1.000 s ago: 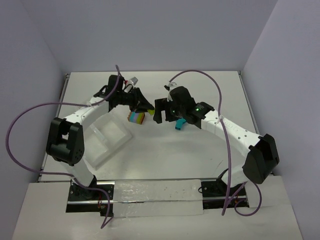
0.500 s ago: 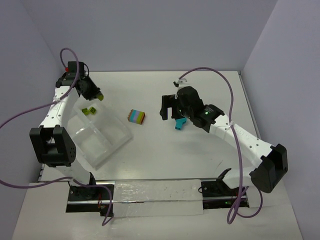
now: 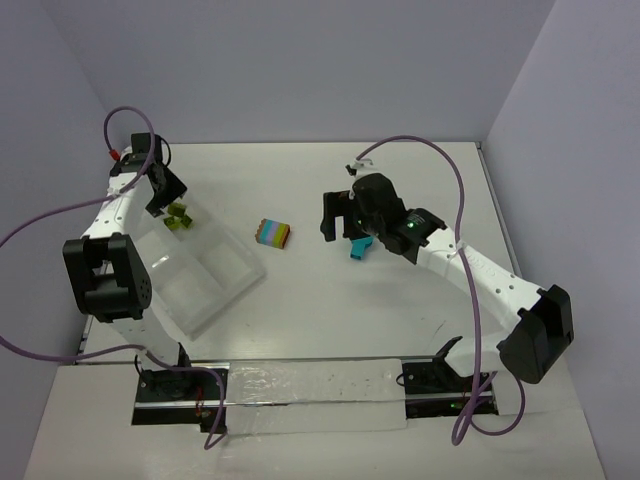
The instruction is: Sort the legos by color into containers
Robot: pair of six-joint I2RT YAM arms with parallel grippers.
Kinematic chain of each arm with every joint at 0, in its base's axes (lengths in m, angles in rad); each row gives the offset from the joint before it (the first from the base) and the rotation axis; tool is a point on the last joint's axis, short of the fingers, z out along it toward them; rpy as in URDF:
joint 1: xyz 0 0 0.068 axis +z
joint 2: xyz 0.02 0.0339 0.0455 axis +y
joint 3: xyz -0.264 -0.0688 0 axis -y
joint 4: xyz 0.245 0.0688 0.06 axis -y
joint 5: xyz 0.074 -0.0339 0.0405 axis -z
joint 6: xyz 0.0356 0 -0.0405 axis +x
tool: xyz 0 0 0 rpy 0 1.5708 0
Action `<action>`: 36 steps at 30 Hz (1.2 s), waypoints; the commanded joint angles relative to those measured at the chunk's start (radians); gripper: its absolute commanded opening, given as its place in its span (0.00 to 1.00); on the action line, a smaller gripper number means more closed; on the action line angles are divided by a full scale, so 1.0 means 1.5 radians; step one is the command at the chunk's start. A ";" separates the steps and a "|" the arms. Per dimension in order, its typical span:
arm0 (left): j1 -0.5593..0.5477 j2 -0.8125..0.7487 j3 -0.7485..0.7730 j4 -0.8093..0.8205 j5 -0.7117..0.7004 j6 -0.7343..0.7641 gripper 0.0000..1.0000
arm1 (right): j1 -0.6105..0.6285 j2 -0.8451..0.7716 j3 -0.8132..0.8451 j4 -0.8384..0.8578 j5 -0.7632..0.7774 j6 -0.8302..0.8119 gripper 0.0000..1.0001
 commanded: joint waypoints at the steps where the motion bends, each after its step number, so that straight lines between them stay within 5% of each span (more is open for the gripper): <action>1: 0.001 0.006 0.005 0.040 0.007 0.004 0.74 | -0.009 0.004 0.010 0.001 0.014 -0.005 0.98; 10: -0.019 -0.028 0.032 0.025 0.030 0.050 0.80 | -0.071 0.005 -0.006 -0.010 0.018 0.031 0.98; 18: -0.184 -0.099 0.048 0.060 0.098 0.152 0.80 | -0.183 0.023 -0.078 -0.008 -0.020 0.123 0.95; 21: -0.256 -0.091 0.052 0.061 0.121 0.151 0.80 | -0.185 0.076 -0.075 -0.023 -0.023 0.146 0.99; 28: -0.301 -0.080 0.044 0.070 0.148 0.121 0.80 | -0.178 0.148 -0.063 -0.014 -0.036 0.171 1.00; 36: -0.307 -0.072 0.060 0.063 0.146 0.120 0.80 | -0.143 0.199 -0.078 0.038 0.016 0.232 0.84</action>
